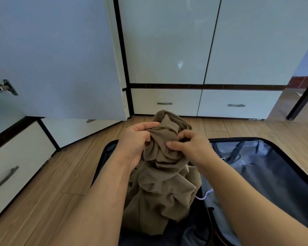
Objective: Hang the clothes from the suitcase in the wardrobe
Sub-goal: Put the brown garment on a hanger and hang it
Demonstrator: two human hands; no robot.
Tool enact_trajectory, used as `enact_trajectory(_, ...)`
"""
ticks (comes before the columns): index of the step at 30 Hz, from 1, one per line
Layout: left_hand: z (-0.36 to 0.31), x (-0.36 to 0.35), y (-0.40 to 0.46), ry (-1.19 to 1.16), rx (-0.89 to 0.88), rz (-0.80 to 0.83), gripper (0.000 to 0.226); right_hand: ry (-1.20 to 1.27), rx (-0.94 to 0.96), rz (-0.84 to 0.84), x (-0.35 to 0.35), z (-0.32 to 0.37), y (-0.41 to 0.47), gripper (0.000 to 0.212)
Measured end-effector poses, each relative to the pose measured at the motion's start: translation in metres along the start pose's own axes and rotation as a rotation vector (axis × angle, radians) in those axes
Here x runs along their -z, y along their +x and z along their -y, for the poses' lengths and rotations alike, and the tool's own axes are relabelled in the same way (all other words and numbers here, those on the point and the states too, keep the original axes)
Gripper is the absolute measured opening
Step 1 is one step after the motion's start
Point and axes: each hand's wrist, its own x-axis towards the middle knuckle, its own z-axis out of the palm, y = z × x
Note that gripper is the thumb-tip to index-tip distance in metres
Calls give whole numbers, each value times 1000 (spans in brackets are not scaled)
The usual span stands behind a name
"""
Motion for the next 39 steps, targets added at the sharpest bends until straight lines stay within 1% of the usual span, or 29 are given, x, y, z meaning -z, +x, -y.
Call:
enact_trajectory(2,-1,2,2,-29,41,-34,28,290,7,0,6,7,0,20)
enact_trajectory(4,-2,-2,1,98,105,-42,17,513,27,43,7,17,-1,18)
enact_trajectory(6,-1,-8,3,270,189,-33,24,662,59,90,4,25,-3,16)
enact_trajectory(8,-4,-15,1,291,270,-6,26,711,89,135,3,27,-4,17)
enact_trajectory(10,-4,-14,4,326,257,-49,22,651,95,196,10,24,-5,21)
enact_trajectory(11,-4,-12,7,300,227,-89,22,528,95,204,13,20,-4,23)
enact_trajectory(13,-6,-8,12,140,155,-156,22,85,82,126,18,13,-3,24)
enact_trajectory(15,-11,-8,13,0,116,-188,19,-194,31,25,17,8,-4,23)
enact_trajectory(17,-11,-11,13,-26,91,-189,18,-195,-40,38,12,6,-6,55)
enact_trajectory(18,-10,-12,12,5,66,-186,17,-113,-58,50,10,7,-6,71)
enact_trajectory(19,-8,-15,10,44,32,-172,15,-7,-60,53,9,10,-6,77)
enact_trajectory(20,-8,-18,7,63,-2,-145,14,94,-62,64,9,12,-4,73)
enact_trajectory(22,-7,-21,1,27,-24,-63,17,234,-85,111,9,15,-2,41)
enact_trajectory(23,-8,-22,-2,2,-19,-21,24,256,-92,111,9,15,-2,25)
enact_trajectory(24,-8,-20,-4,-3,-12,14,35,257,-86,73,10,13,0,18)
enact_trajectory(25,-7,-17,-4,-2,-3,45,48,256,-66,3,10,11,2,19)
enact_trajectory(26,-5,-12,-4,40,-5,72,57,255,-31,-110,13,8,5,20)
enact_trajectory(27,-4,-7,-4,143,-15,90,58,258,8,-246,19,7,7,22)
enact_trajectory(28,-2,-2,-4,320,-29,95,49,282,36,-367,26,8,10,24)
enact_trajectory(29,0,2,-3,526,-54,67,33,356,47,-448,34,9,12,25)
enact_trajectory(30,3,5,-2,725,-74,19,15,486,11,-477,41,13,13,25)
enact_trajectory(31,6,8,1,867,-89,-32,7,668,-75,-444,45,18,15,22)
enact_trajectory(32,10,10,5,926,-85,-81,15,838,-180,-372,45,22,17,18)
enact_trajectory(33,11,12,7,903,-44,-109,19,948,-279,-304,45,23,18,15)
enact_trajectory(34,10,13,9,740,16,-111,16,954,-353,-253,41,23,18,14)
enact_trajectory(35,6,11,9,499,107,-90,14,903,-394,-227,37,21,16,14)
enact_trajectory(36,-1,7,5,217,221,-33,15,761,-379,-241,33,15,15,16)
enact_trajectory(37,-8,4,2,-53,320,29,18,547,-302,-284,30,9,12,22)
enact_trajectory(39,-20,-4,-4,-437,365,94,23,112,-89,-332,23,-3,5,31)
